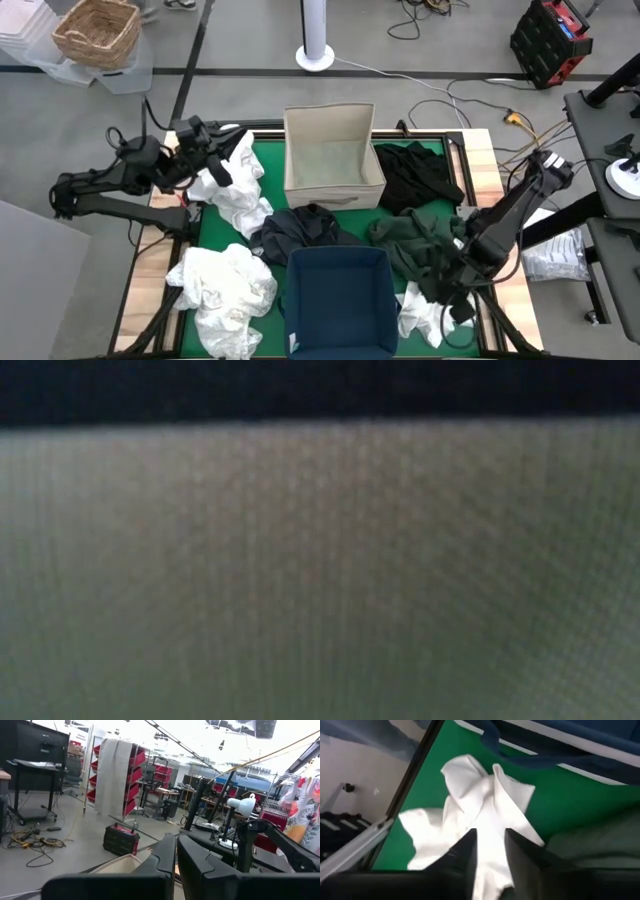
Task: Sort clothes
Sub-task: Put the white shirt into the white laundry bin
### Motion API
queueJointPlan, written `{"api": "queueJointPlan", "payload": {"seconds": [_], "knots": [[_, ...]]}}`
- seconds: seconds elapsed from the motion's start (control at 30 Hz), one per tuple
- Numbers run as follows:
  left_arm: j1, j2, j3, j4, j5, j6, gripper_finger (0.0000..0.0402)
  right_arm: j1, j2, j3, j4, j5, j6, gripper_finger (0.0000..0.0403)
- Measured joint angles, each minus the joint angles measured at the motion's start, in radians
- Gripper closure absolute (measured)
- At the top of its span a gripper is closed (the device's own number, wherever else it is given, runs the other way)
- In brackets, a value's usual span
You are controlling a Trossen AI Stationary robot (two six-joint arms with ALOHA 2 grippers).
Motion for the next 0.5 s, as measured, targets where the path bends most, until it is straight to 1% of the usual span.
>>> {"api": "queueJointPlan", "payload": {"seconds": [0.1,0.27,0.4,0.5], "knots": [[0.000,0.010,0.000,0.000,0.000,-0.008,0.0402,0.000,0.033,-0.019,0.065,0.009,-0.015,0.0255],[0.000,0.018,0.000,0.000,0.000,-0.008,0.0402,0.005,0.087,-0.044,0.110,0.010,-0.005,0.0188],[0.000,0.011,0.000,0.000,0.001,-0.012,0.0402,0.022,0.114,-0.069,0.138,0.010,0.017,0.0151],[0.000,0.004,0.000,0.000,0.000,-0.014,0.0402,0.031,0.140,-0.086,0.177,0.010,0.019,0.0134]]}}
